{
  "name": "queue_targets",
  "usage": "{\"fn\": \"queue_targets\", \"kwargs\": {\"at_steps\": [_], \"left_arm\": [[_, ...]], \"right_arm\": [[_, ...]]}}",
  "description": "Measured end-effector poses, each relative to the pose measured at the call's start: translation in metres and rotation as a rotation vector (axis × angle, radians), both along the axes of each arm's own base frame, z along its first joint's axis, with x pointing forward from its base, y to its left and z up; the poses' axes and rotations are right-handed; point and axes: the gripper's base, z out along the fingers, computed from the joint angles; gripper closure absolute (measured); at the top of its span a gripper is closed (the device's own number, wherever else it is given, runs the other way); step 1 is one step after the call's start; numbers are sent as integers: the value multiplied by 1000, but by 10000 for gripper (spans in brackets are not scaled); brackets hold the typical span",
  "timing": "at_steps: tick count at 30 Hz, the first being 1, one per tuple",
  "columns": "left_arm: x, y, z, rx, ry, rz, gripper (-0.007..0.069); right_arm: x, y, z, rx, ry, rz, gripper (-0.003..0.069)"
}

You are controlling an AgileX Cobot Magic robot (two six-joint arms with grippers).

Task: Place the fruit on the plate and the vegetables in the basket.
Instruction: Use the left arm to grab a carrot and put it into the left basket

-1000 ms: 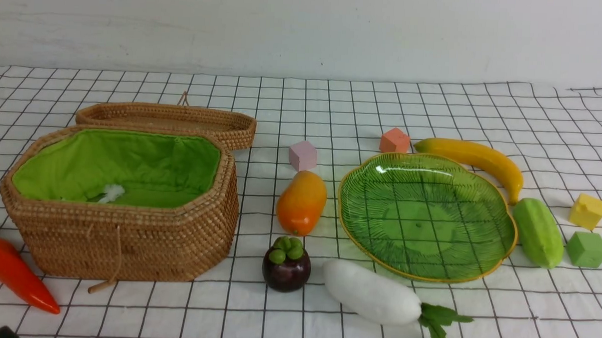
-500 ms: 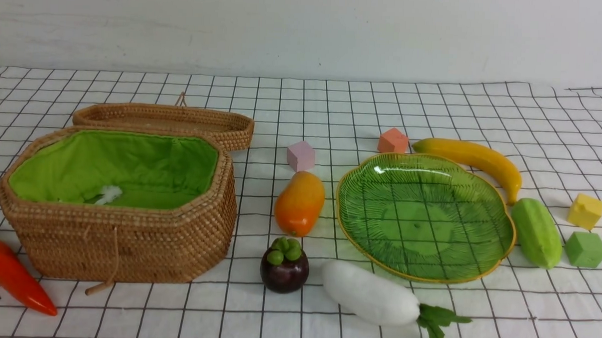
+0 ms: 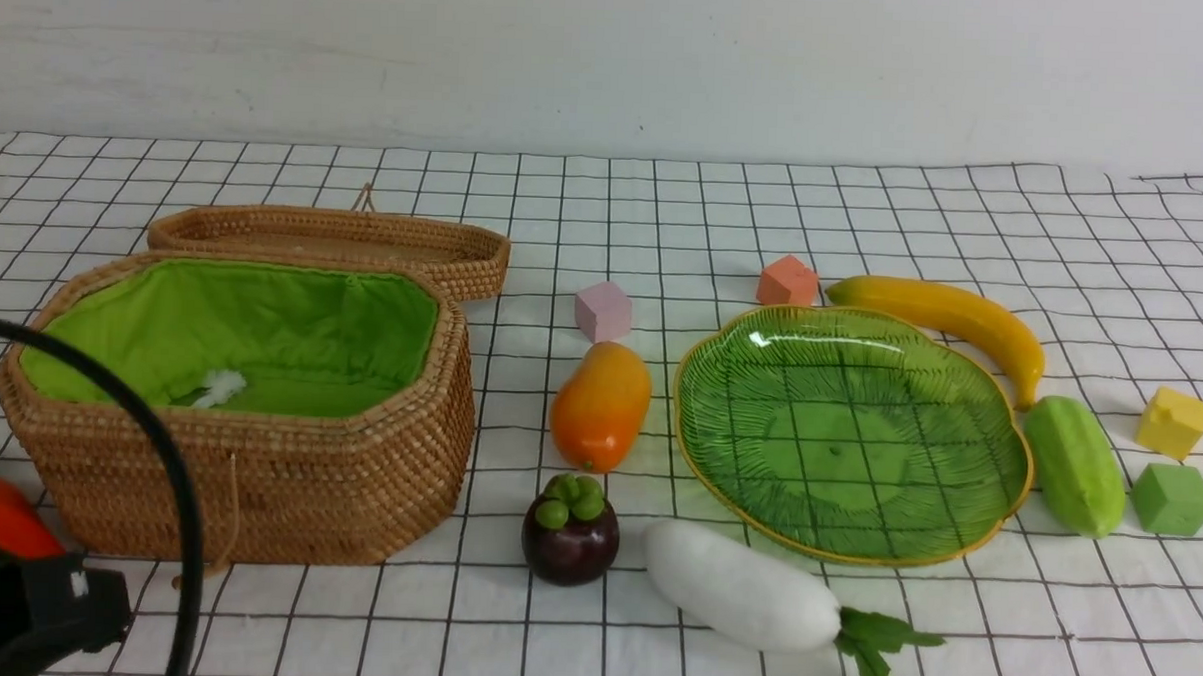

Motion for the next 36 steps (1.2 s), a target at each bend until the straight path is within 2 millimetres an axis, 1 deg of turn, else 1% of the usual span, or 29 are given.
{"fn": "queue_targets", "kwargs": {"at_steps": [1, 3, 4, 6, 7, 8, 9, 12, 13, 14, 15, 16, 17, 19, 20, 21, 22, 23, 24, 25, 27, 29, 30, 31, 34, 36], "left_arm": [[1, 0, 3, 14, 1, -4, 637], [1, 2, 8, 48, 4, -8, 637], [1, 2, 9, 47, 1, -8, 637], [0, 4, 13, 72, 12, 0, 637], [0, 5, 13, 78, 18, 4, 637], [0, 5, 13, 80, 22, 6, 637], [-1, 6, 11, 99, 35, 9, 637], [-2, 9, 9, 138, 55, 17, 637], [-2, 10, 9, 144, 61, 24, 637], [-2, 11, 9, 147, 62, 26, 637], [-1, 11, 7, 152, 76, 36, 637], [-1, 11, 7, 152, 80, 36, 637], [3, 11, 4, 159, 120, 36, 637], [10, 10, 3, 169, 175, 27, 637], [12, 10, 2, 172, 188, 24, 637], [21, 9, 2, 186, 225, 18, 637], [22, 9, 2, 188, 230, 17, 637], [32, 8, 5, 198, 242, 16, 637], [36, 8, 7, 202, 243, 16, 637], [41, 8, 10, 207, 238, 18, 637], [45, 9, 16, 213, 217, 33, 637], [45, 12, 20, 225, 210, 61, 637], [45, 13, 20, 227, 213, 69, 637], [43, 19, 19, 241, 237, 106, 637], [40, 33, 16, 266, 298, 181, 637], [37, 46, 13, 246, 318, 264, 637]], "right_arm": [[0, 0, 0, 11, -5, -1, 414], [1, 2, 1, 126, -33, -11, 414], [1, 2, 2, 142, -35, -12, 414], [3, 5, 9, 404, -100, -36, 414], [3, 5, 11, 476, -114, -41, 414], [3, 5, 12, 512, -124, -44, 414], [3, 5, 17, 620, -164, -54, 414], [4, 4, 22, 723, -211, -63, 428], [2, 6, 28, 746, -192, -50, 448], [2, 6, 29, 746, -188, -47, 448], [-2, 11, 44, 716, -119, 4, 483], [-2, 11, 48, 717, -125, 10, 487], [-5, 17, 73, 611, -41, 89, 520], [-6, 25, 112, 456, 61, 209, 552], [-6, 26, 116, 441, 72, 222, 554], [-2, 32, 151, 323, 158, 323, 569], [-2, 34, 153, 297, 183, 347, 571], [4, 39, 176, 212, 250, 424, 574], [7, 42, 192, 170, 267, 462, 575], [12, 46, 204, 126, 300, 499, 576], [26, 51, 220, 57, 351, 548, 578], [36, 54, 231, 28, 359, 563, 578], [37, 55, 232, 24, 359, 565, 578], [46, 57, 239, 8, 355, 572, 578], [57, 60, 239, -13, 352, 579, 578], [64, 62, 239, -33, 341, 584, 578]]}}
